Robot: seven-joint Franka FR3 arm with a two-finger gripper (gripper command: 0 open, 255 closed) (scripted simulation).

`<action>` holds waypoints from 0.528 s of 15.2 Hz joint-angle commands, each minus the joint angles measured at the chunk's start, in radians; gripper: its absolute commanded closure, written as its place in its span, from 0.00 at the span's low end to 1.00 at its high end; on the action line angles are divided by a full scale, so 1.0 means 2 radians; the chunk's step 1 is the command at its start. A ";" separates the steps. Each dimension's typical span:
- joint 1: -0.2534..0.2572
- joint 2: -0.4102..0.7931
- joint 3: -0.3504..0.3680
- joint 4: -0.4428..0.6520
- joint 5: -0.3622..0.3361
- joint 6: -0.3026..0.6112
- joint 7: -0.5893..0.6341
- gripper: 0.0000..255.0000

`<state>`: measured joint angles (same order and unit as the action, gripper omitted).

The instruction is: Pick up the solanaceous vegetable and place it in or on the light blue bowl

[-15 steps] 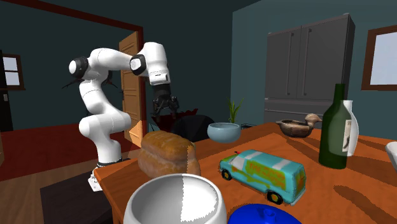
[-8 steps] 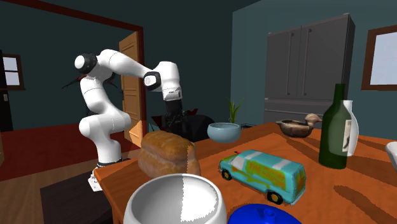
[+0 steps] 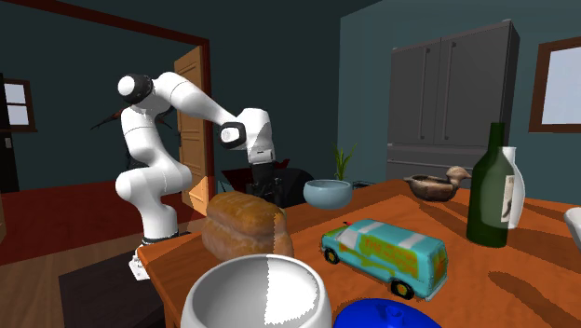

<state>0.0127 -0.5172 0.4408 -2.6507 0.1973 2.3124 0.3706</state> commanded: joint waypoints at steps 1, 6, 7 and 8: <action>-0.002 0.011 0.004 -0.007 0.000 0.018 0.002 0.00; -0.002 0.014 0.006 -0.009 -0.001 0.023 0.003 0.00; -0.002 0.014 0.006 -0.009 -0.001 0.023 0.003 0.00; -0.002 0.014 0.006 -0.009 -0.001 0.023 0.003 0.00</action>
<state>0.0082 -0.4891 0.4519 -2.6685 0.1956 2.3587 0.3756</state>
